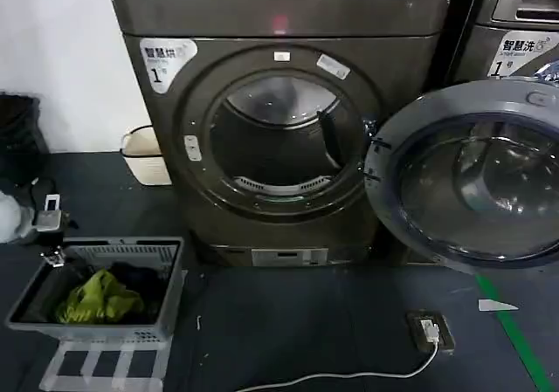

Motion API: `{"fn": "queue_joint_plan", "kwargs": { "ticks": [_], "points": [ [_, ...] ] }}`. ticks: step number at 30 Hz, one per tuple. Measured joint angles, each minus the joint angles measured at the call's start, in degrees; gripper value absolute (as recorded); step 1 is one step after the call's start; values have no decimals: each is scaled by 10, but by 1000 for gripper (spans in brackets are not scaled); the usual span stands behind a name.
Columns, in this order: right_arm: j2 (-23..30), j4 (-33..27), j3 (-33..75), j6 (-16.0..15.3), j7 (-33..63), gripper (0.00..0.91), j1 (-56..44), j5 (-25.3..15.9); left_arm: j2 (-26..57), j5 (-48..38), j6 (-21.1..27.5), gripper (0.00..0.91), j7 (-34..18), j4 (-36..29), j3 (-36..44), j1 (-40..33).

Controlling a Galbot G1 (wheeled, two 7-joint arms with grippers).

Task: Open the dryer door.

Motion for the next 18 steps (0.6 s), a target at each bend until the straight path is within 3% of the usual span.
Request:
{"fn": "queue_joint_plan", "kwargs": {
  "ticks": [8, 18],
  "points": [
    [1, 1, 0, 0, 0, 907, 1, 0, -2, 15, -8, 907, 38, -2, -1, 0],
    [1, 1, 3, 0, -1, 907, 1, 0, -8, 21, -12, 907, 45, 1, -2, -1]
  ]
}}
